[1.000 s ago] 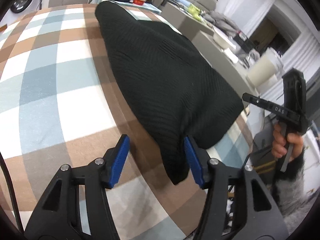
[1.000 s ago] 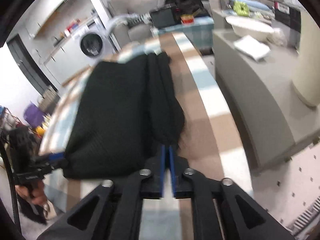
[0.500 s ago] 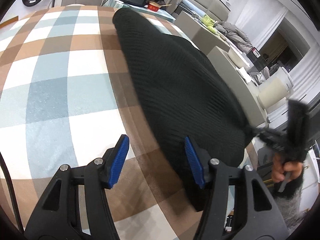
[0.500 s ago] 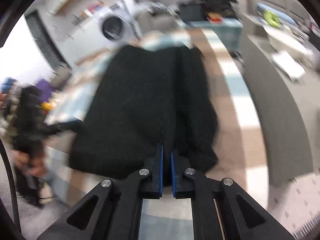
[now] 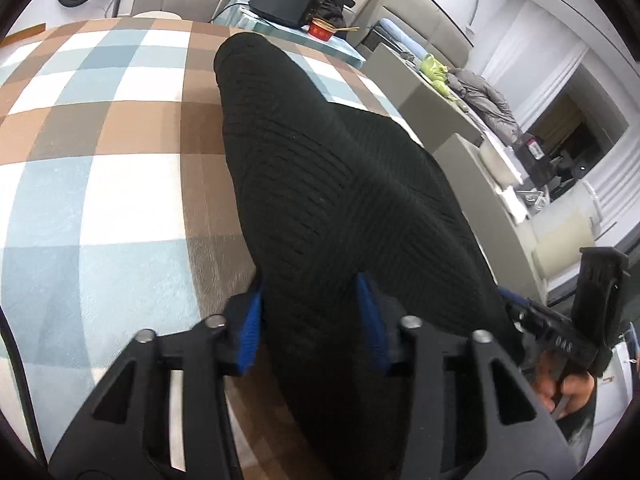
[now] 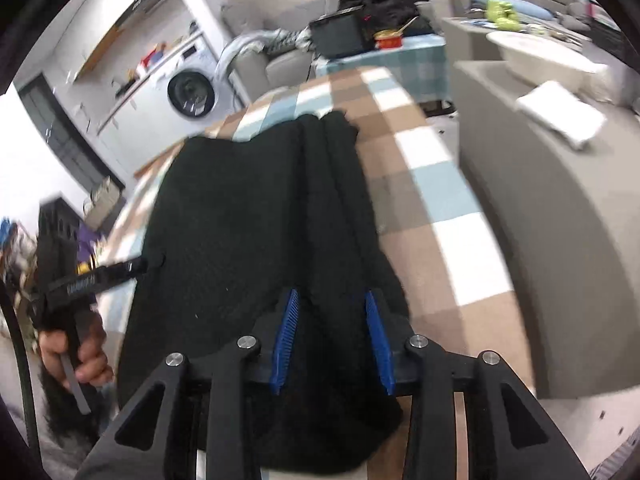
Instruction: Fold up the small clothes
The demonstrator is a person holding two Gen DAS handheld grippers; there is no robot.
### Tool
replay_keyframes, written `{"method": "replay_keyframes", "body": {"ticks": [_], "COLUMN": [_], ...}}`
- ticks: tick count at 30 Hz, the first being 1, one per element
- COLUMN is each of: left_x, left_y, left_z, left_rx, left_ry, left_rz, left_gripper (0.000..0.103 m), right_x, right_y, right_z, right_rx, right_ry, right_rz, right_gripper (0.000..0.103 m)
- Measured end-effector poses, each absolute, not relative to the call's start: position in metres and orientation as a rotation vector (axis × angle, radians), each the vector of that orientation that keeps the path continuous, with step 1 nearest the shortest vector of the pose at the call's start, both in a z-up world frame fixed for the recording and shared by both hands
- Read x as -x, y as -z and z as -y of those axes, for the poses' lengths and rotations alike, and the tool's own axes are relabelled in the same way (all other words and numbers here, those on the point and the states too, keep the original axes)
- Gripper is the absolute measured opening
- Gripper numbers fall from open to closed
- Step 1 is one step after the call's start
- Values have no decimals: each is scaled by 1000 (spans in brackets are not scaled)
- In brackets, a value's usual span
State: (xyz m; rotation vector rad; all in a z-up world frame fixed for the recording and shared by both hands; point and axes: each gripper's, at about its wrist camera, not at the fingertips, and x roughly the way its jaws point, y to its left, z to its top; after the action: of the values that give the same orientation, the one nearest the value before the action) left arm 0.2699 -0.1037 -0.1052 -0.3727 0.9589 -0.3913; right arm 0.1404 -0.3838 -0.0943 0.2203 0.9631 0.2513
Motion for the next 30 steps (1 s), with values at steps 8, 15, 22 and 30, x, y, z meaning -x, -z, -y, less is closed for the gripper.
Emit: {"method": "replay_keyframes", "body": {"ticks": [8,15,22,30], "left_x": [-261,-209,-186,-167], "left_y": [105,104,100,85], "left_z": [99,45,17,-10], "left_rx": [307,354,410,421], "left_ry": [360,337,308,230], "left_rz": [-945,-967,-947,-886], "left_gripper": [20,20,32,48], "right_x": [-141,-109,-135,-229], "right_y": [109,111,88,102], "right_z": [368,331,318,271], "right_rx": [-222,-200,-193,-150], "right_ry": [-295,-450,-457,-501], "right_rz": [-1015,-1070,-989,-1028], "right_gripper": [35,36,36,29]}}
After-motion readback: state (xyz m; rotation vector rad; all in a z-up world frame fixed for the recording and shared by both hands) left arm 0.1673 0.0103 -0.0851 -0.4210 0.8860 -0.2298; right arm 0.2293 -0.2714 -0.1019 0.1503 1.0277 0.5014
